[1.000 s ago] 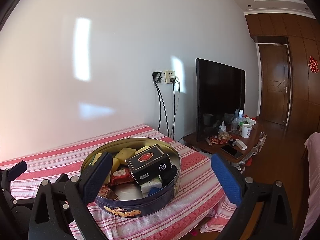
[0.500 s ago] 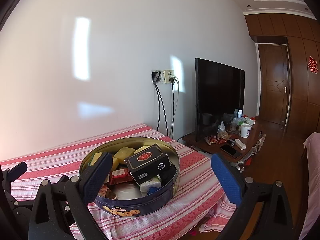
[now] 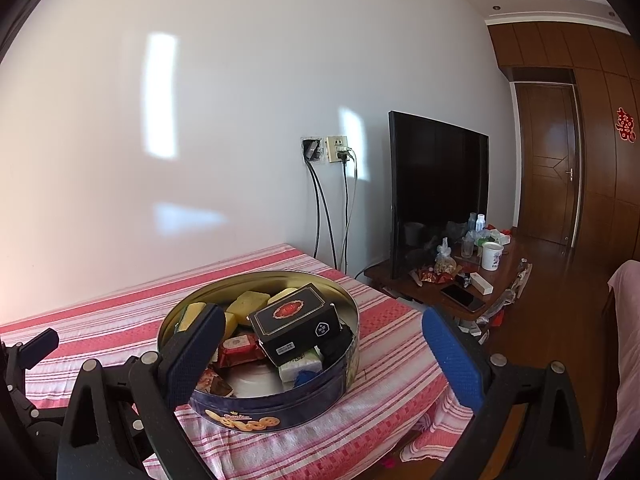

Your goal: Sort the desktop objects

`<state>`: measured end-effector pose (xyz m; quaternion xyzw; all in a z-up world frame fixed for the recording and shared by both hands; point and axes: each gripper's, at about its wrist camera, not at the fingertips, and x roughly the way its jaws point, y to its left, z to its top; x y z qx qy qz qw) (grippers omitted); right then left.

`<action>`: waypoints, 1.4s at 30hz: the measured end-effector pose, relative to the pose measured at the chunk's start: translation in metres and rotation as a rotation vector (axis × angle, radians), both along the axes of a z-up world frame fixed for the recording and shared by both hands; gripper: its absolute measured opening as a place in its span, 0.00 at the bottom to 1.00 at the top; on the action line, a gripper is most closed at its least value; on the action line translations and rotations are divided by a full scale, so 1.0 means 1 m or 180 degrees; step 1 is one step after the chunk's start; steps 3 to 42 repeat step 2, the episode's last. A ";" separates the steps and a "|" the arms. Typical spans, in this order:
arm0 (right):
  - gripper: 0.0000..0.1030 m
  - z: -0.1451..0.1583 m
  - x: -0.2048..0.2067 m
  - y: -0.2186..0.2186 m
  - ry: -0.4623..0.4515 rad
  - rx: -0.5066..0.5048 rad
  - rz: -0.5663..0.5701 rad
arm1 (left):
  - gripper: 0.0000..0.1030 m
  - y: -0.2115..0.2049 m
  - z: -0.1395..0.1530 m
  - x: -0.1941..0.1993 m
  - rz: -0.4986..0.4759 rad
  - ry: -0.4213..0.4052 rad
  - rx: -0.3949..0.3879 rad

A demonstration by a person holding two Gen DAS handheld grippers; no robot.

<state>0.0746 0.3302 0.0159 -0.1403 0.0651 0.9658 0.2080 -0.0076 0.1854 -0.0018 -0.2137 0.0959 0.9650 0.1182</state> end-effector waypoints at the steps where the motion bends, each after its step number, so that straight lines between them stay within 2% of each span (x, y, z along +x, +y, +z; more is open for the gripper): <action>1: 0.98 0.000 0.000 -0.001 -0.0001 0.0003 -0.0001 | 0.99 0.000 0.000 0.000 -0.0003 -0.0002 0.0002; 42: 0.98 0.000 0.000 -0.001 -0.0002 0.0008 -0.0002 | 0.99 0.000 0.000 -0.001 0.0000 -0.0005 0.0003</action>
